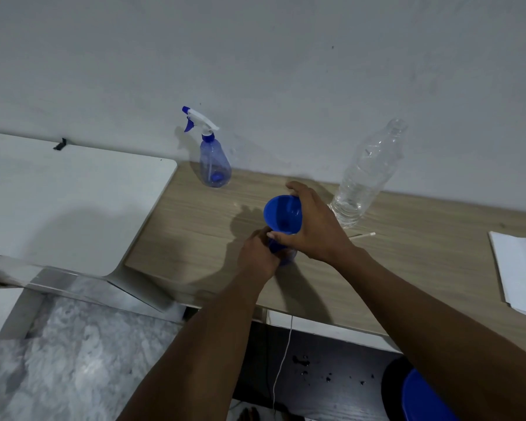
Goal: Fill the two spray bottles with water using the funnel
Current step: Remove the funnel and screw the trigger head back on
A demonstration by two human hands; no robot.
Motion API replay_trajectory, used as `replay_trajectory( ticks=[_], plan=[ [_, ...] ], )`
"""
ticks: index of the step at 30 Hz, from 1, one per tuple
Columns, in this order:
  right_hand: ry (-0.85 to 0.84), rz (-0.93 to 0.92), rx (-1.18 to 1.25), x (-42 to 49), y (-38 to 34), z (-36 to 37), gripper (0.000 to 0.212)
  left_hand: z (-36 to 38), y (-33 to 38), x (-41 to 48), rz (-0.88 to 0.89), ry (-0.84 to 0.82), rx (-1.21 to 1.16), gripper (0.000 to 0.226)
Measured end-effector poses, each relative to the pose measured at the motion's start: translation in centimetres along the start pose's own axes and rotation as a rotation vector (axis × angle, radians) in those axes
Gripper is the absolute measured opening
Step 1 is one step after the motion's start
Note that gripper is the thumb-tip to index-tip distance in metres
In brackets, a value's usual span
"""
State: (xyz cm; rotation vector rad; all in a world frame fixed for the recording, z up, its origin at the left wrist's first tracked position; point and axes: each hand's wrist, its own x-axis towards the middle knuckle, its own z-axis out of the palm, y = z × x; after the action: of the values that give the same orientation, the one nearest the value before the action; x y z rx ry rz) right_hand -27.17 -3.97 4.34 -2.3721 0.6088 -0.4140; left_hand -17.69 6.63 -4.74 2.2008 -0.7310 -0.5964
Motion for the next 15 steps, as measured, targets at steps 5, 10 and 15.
replay_trajectory(
  ticks=[5,10,15],
  plan=[
    [-0.006,-0.013,-0.017,0.0,-0.11,0.09,0.106,-0.08,-0.09,-0.02,0.001,-0.014,-0.048,0.036],
    [-0.001,-0.016,-0.029,0.03,-0.16,-0.06,0.106,-0.12,-0.02,-0.01,0.0,-0.022,-0.027,0.031],
    [-0.006,-0.014,-0.038,0.07,0.04,-0.13,0.105,-0.21,0.11,-0.13,0.008,-0.023,-0.044,0.036]
  ],
)
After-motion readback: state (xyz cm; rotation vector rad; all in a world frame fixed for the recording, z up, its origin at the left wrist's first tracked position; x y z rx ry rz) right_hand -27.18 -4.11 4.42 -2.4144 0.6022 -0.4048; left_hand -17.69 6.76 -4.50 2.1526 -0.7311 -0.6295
